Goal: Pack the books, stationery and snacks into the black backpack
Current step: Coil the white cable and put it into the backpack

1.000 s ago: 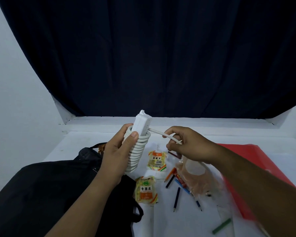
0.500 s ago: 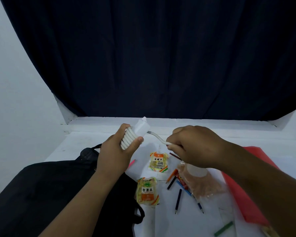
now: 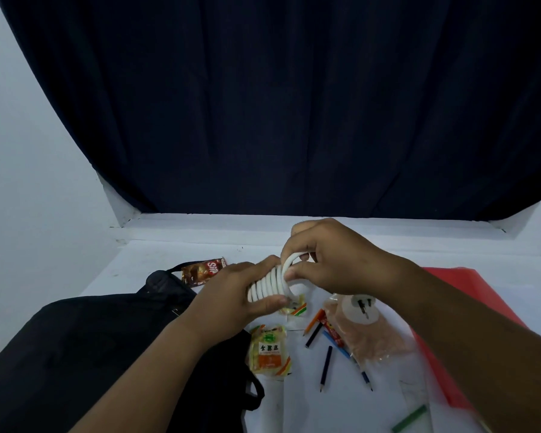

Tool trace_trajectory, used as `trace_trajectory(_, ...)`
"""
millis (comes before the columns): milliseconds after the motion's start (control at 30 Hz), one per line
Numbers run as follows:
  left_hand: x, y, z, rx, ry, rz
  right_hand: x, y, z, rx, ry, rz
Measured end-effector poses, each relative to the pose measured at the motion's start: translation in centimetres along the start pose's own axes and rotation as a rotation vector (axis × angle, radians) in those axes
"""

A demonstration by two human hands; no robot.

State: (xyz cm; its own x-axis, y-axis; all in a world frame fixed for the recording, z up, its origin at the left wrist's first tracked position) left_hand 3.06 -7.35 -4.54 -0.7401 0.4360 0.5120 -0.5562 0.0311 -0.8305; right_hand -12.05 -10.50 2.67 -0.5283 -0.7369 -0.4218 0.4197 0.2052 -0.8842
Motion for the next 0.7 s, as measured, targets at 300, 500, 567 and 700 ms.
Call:
trace_trajectory(300, 1.5, -0.3, -0.5, 0.161, -0.026, -0.429, 0.7, -0.5, 1.0, 0.216, 0.037, 0.28)
trace_trajectory(500, 1.7, -1.3, -0.8, 0.204, -0.049, -0.659, 3.8, 0.0, 0.4, 0.236, 0.189, 0.719)
trace_trajectory(567, 1.8, -1.3, -0.8, 0.217, -0.041, -0.678, 4.3, 1.0, 0.0, 0.202, 0.254, 0.809)
trace_trajectory(700, 1.3, -1.0, -0.9, 0.298, -0.088, -0.811, 4.5, 3.2, -0.9, 0.065, 0.288, 0.799)
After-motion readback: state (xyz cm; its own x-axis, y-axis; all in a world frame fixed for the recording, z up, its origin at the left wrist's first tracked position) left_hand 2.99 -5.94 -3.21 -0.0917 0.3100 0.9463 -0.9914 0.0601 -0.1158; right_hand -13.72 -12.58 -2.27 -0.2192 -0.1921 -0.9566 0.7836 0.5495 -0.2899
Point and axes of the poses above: each hand's wrist, its own z-axis towards the middle knuckle, its own y-axis out of the palm, x = y × z, the point moved 6 cm from there along z, towards the middle knuckle, and after that the axes turned 5 degrees about -x, right-handed, at the moved point
